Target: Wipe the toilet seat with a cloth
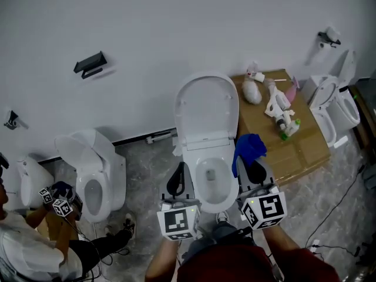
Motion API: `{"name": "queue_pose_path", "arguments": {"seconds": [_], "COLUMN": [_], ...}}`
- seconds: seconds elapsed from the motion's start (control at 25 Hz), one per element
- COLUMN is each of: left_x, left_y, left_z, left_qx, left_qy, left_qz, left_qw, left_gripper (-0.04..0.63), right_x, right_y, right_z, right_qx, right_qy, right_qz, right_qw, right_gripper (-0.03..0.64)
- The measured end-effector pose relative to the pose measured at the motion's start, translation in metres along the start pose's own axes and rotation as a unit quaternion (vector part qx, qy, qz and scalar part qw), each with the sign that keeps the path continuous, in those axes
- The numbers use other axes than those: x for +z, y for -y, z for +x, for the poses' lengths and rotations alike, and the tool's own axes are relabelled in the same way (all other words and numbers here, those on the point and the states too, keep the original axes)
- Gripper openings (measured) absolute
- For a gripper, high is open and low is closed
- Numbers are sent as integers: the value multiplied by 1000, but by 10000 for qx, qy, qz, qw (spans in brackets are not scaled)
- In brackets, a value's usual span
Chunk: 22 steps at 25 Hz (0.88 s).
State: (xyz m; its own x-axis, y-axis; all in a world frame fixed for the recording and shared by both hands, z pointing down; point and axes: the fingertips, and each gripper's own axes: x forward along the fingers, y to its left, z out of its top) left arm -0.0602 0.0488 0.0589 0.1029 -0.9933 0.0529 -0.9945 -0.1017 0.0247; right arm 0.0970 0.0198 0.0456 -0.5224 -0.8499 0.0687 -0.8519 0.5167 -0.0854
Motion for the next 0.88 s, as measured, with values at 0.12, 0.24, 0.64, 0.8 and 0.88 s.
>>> {"name": "queue_pose_path", "arguments": {"seconds": [0.12,0.24,0.64,0.8,0.88], "left_x": [9,20,25,27,27], "left_y": [0,1,-13,-18,-18], "left_z": [-1,-3,-4,0,4], "left_qx": [5,5,176,231,197], "left_qy": [115,171,319,330,374], "left_qz": [-11,-121,-259,-309,-265], "left_qw": [9999,9998,9990,9987,9988], "left_gripper": [15,15,15,15,15], "right_x": [10,17,14,18,19], "right_y": [-3,-6,-13,-13,-13], "right_z": [2,5,13,14,17], "right_qx": [7,50,109,110,118], "right_qy": [95,109,97,102,117], "right_qz": [-64,-179,-208,-306,-345], "right_qw": [9999,9998,9997,9994,9993], "right_gripper": [57,57,57,57,57]}}
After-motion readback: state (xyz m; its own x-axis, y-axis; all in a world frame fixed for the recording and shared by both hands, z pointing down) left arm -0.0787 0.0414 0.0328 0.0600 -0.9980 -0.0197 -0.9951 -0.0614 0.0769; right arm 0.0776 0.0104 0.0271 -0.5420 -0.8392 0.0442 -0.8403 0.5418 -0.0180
